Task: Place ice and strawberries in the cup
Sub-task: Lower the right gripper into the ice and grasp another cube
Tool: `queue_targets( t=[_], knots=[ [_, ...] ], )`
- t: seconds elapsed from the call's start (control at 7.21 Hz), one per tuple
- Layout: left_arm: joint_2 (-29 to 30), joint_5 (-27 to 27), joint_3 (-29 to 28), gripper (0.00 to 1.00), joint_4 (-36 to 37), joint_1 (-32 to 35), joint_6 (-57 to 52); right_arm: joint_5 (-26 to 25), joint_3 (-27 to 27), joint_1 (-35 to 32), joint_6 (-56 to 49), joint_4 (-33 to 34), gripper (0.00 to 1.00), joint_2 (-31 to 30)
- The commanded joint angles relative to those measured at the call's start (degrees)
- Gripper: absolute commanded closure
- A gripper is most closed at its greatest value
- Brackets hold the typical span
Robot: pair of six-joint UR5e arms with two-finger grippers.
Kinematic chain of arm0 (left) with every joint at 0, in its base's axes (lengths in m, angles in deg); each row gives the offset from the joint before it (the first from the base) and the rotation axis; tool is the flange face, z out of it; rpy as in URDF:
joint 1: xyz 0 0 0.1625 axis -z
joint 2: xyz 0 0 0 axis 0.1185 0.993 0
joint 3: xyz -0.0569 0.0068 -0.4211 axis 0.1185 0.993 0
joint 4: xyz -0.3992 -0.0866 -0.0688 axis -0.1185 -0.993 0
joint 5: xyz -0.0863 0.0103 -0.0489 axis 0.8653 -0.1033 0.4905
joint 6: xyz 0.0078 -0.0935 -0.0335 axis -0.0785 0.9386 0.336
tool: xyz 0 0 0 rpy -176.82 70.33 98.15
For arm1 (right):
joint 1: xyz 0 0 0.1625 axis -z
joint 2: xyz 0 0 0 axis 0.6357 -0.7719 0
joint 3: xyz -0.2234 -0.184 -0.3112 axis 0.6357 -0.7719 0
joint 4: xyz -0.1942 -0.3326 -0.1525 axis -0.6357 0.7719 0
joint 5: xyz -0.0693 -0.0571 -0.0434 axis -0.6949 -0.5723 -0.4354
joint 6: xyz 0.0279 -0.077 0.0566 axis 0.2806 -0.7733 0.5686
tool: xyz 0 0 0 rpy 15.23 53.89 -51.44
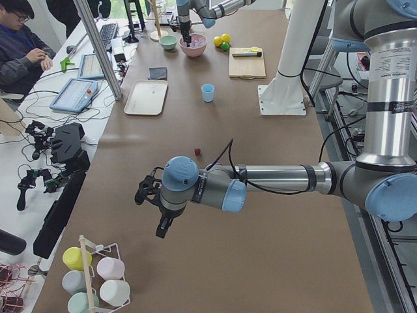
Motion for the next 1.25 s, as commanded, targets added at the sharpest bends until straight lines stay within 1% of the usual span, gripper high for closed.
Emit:
queue_targets(
  t=[0.0, 0.55, 0.69, 0.97, 1.11],
  knots=[
    [-0.1, 0.1, 0.1, 0.01, -0.1, -0.1, 0.0, 0.1, 1.1, 0.0, 0.1, 0.1, 0.32, -0.8],
    [0.1, 0.0, 0.0, 0.01, -0.1, -0.1, 0.1, 0.2, 3.0, 0.6, 1.7, 0.7, 0.31, -2.2],
    [0.1, 0.1, 0.1, 0.01, -0.1, -0.1, 0.1, 0.1, 2.8, 1.4, 1.7, 0.5, 0.35, -2.4],
    [0.2, 0.0, 0.0, 0.01, -0.1, -0.1, 0.1, 0.1, 2.3, 2.3, 2.2, 0.5, 0.36, -2.4],
    [0.2, 0.1, 0.1, 0.01, -0.1, -0.1, 0.1, 0.0, 2.2, 2.8, 2.6, 0.5, 0.38, -2.4]
  ],
)
